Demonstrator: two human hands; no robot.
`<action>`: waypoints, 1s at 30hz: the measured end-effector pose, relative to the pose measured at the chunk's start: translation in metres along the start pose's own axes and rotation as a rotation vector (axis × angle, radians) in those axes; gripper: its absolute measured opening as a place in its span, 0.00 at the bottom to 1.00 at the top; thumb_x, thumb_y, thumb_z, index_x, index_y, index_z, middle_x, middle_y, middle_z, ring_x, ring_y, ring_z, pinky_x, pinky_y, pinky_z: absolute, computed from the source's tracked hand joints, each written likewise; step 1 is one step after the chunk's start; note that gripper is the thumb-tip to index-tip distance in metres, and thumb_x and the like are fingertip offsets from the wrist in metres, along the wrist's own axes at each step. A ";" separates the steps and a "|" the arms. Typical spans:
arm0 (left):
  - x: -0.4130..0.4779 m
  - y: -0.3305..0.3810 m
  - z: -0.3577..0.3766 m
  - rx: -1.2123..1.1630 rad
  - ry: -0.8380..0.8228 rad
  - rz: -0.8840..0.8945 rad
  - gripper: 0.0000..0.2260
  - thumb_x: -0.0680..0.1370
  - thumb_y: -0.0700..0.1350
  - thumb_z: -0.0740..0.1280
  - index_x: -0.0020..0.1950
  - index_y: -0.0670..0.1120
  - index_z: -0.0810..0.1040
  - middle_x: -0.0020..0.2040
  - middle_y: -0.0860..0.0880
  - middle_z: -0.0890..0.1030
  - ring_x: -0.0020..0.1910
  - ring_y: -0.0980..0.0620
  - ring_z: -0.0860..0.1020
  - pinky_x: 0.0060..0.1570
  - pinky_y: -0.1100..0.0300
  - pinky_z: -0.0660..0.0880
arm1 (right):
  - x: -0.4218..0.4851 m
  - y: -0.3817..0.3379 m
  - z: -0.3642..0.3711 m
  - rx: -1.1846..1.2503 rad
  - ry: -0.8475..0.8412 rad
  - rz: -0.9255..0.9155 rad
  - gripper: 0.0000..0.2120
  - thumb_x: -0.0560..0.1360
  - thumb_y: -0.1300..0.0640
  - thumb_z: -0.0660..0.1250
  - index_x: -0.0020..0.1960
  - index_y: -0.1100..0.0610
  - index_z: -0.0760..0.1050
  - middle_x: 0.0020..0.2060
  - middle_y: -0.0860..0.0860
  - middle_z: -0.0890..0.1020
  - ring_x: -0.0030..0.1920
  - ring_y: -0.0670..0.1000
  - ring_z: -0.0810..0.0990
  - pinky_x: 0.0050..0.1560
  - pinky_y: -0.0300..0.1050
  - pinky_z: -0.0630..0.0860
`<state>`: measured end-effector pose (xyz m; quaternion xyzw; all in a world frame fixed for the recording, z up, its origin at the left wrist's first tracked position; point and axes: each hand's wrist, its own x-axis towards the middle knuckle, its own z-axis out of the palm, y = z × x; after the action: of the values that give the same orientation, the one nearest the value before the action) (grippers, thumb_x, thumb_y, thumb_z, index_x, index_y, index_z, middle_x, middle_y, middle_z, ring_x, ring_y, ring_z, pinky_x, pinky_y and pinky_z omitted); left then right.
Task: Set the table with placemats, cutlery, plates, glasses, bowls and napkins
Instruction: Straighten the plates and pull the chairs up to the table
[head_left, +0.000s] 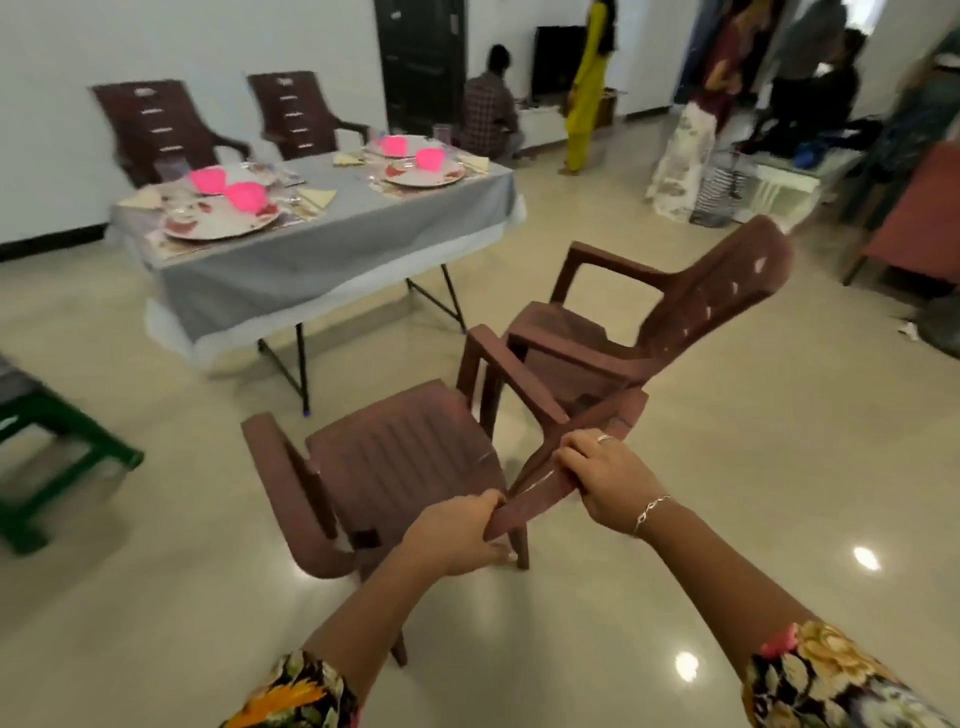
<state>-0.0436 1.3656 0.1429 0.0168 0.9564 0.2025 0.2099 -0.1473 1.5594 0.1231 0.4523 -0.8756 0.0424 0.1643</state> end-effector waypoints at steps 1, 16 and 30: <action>0.000 0.001 0.002 0.014 0.011 -0.035 0.23 0.76 0.55 0.66 0.67 0.50 0.66 0.61 0.49 0.76 0.57 0.49 0.76 0.54 0.57 0.71 | 0.001 0.008 0.003 -0.004 -0.010 -0.062 0.18 0.56 0.64 0.75 0.45 0.56 0.80 0.41 0.52 0.80 0.37 0.53 0.79 0.39 0.42 0.77; -0.015 0.022 0.030 0.362 0.338 -0.540 0.11 0.76 0.44 0.60 0.58 0.47 0.75 0.52 0.45 0.80 0.52 0.45 0.78 0.50 0.54 0.73 | 0.036 0.073 0.019 0.014 -0.324 -0.284 0.12 0.74 0.57 0.60 0.54 0.49 0.77 0.48 0.46 0.80 0.52 0.51 0.78 0.52 0.45 0.72; 0.021 0.022 0.014 0.432 0.385 -0.568 0.10 0.79 0.45 0.58 0.57 0.46 0.73 0.53 0.47 0.80 0.52 0.47 0.78 0.46 0.57 0.71 | 0.073 0.103 0.035 -0.008 -0.312 -0.297 0.10 0.75 0.60 0.59 0.51 0.55 0.78 0.46 0.51 0.82 0.49 0.55 0.79 0.50 0.48 0.74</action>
<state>-0.0587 1.3938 0.1320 -0.2427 0.9653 -0.0697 0.0662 -0.2786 1.5554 0.1221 0.5770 -0.8142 -0.0564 0.0331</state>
